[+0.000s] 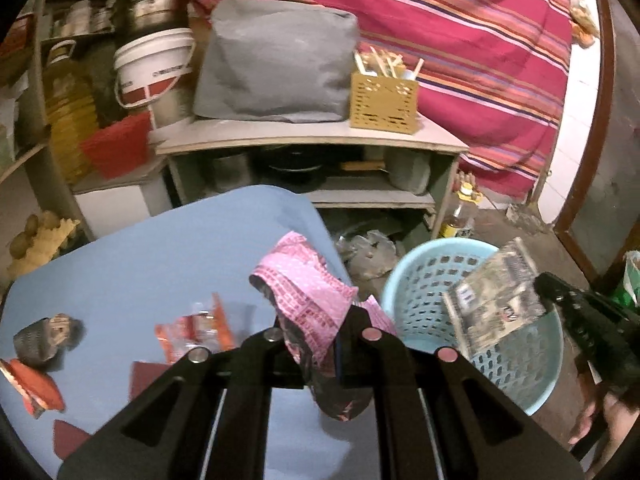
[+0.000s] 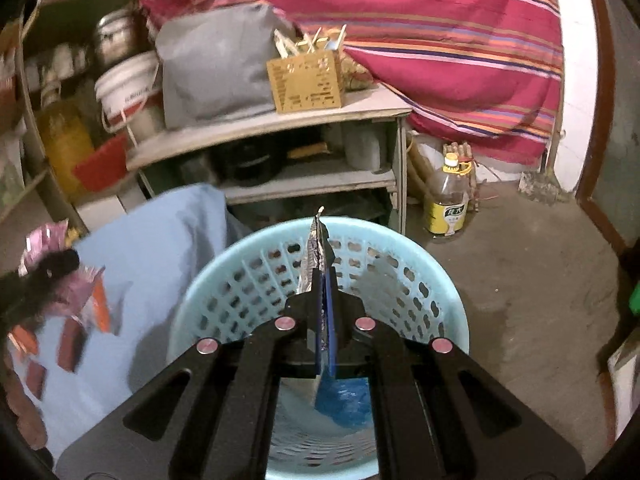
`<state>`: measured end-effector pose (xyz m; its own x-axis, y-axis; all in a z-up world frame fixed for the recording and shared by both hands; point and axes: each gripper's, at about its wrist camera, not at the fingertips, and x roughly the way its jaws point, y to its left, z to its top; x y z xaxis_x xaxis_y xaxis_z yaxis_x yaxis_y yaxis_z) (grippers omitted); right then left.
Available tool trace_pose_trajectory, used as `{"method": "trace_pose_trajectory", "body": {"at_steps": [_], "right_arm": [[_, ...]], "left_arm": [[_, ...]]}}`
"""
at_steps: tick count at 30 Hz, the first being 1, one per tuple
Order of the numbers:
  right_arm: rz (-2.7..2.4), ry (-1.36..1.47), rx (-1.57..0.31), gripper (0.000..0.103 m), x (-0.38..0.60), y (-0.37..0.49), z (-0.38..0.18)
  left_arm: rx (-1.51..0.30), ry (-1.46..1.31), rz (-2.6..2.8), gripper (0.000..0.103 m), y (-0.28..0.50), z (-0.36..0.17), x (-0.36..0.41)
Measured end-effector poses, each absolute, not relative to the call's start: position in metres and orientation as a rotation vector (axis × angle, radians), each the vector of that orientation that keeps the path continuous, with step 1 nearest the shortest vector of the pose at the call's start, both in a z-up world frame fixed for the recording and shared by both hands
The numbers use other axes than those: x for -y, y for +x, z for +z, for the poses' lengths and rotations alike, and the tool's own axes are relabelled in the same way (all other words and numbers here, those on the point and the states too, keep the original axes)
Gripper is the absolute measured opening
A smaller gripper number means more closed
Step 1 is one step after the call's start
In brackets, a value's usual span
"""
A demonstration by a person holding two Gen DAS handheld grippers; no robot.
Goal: Collect trash
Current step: 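Drop the snack packet into the wastebasket with the right tool while the left tool carries the pink wrapper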
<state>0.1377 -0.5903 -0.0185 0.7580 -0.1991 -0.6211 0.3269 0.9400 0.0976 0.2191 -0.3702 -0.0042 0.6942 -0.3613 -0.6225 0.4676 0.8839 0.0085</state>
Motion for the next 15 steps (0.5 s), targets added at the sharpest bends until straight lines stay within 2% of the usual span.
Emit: {"method": "trace_pose_trajectory", "body": {"at_steps": [4, 5, 6, 8, 12, 14, 15], "right_arm": [[-0.292, 0.152, -0.682, 0.003, 0.591, 0.142, -0.029], [-0.295, 0.154, -0.684, 0.006, 0.592, 0.143, -0.029], [-0.296, 0.16, -0.682, 0.01, 0.593, 0.142, -0.029], [-0.299, 0.179, -0.677, 0.04, 0.597, 0.14, -0.028], [-0.34, 0.17, -0.679, 0.047, 0.604, 0.134, -0.027], [-0.382, 0.162, -0.667, 0.06, 0.61, 0.127, -0.026], [-0.399, 0.163, -0.658, 0.063, 0.613, 0.123, -0.025]], "left_arm": [[-0.678, 0.192, -0.48, 0.009, 0.219, -0.017, 0.392], [-0.681, 0.194, -0.481, 0.009, 0.219, -0.019, 0.396], [-0.684, 0.196, -0.482, 0.009, 0.22, -0.021, 0.399], [-0.688, 0.207, -0.487, 0.009, 0.22, -0.024, 0.407], [-0.703, 0.211, -0.501, 0.009, 0.22, -0.03, 0.42], [-0.719, 0.205, -0.518, 0.009, 0.223, -0.033, 0.428], [-0.728, 0.2, -0.524, 0.009, 0.224, -0.035, 0.432]]}}
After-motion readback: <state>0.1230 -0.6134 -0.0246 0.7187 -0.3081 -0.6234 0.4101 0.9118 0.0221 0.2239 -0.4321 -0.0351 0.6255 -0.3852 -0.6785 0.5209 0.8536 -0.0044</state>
